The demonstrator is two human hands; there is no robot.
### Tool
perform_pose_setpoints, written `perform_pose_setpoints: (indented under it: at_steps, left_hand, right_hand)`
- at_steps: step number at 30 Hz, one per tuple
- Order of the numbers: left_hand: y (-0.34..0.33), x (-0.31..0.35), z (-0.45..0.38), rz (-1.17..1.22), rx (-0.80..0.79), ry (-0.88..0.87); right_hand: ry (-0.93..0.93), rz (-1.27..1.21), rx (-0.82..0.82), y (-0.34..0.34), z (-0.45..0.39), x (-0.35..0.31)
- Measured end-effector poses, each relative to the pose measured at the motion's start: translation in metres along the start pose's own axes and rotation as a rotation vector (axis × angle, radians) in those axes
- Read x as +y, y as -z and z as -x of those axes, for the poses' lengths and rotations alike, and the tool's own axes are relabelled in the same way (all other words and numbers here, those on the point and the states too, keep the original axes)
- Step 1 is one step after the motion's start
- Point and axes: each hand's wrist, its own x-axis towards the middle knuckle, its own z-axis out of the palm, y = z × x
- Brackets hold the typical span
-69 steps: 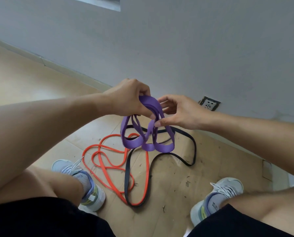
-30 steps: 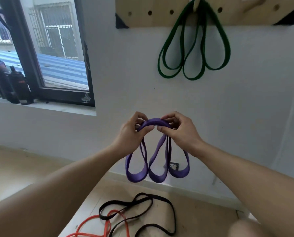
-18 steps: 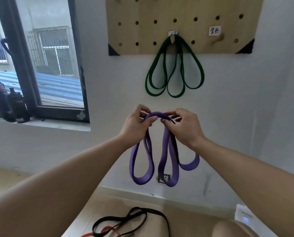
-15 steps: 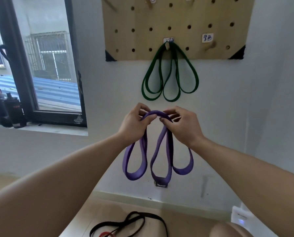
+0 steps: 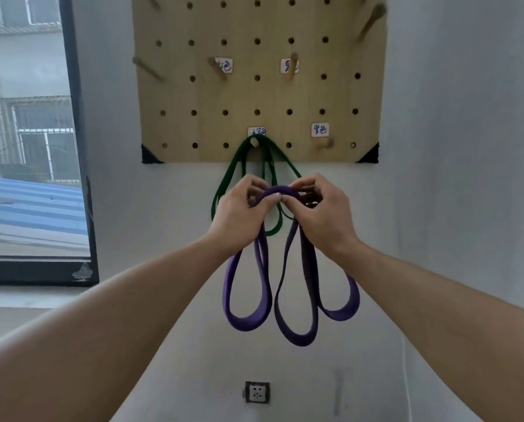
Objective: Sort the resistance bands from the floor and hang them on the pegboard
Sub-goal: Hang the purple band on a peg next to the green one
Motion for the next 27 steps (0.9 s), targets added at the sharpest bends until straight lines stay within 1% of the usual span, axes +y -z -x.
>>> perform_pose_setpoints:
  at_steps: [5, 7, 10, 13, 16, 18, 21, 24, 27]
  left_hand:
    - [-0.032, 0.014, -0.04, -0.134, 0.084, -0.133]
    - [-0.048, 0.021, -0.056, -0.118, 0.096, -0.138]
    - [-0.071, 0.034, -0.081, -0.005, 0.095, -0.088]
    - [-0.091, 0.04, -0.107, 0.068, 0.093, -0.023]
    - [-0.109, 0.042, -0.127, 0.168, 0.134, 0.013]
    - [-0.118, 0.041, -0.134, 0.185, 0.188, -0.011]
    - [-0.12, 0.03, -0.141, 0.17, 0.28, -0.03]
    - [-0.119, 0.02, -0.146, 0.161, 0.309, -0.049]
    - [-0.124, 0.024, -0.149, 0.15, 0.349, -0.079]
  right_hand:
    - [0.082, 0.104, 0.131, 0.03, -0.037, 0.014]
    - [0.12, 0.157, 0.181, 0.04, -0.053, 0.02]
    - [0.147, 0.242, 0.242, 0.055, -0.079, 0.03]
    - [0.136, 0.292, 0.24, 0.067, -0.104, 0.04]
    - [0.145, 0.322, 0.218, 0.075, -0.125, 0.048]
    - [0.156, 0.304, 0.207, 0.075, -0.136, 0.049]
    - [0.22, 0.297, 0.18, 0.066, -0.148, 0.052]
    - [0.239, 0.275, 0.158, 0.059, -0.158, 0.059]
    - [0.262, 0.258, 0.17, 0.059, -0.166, 0.064]
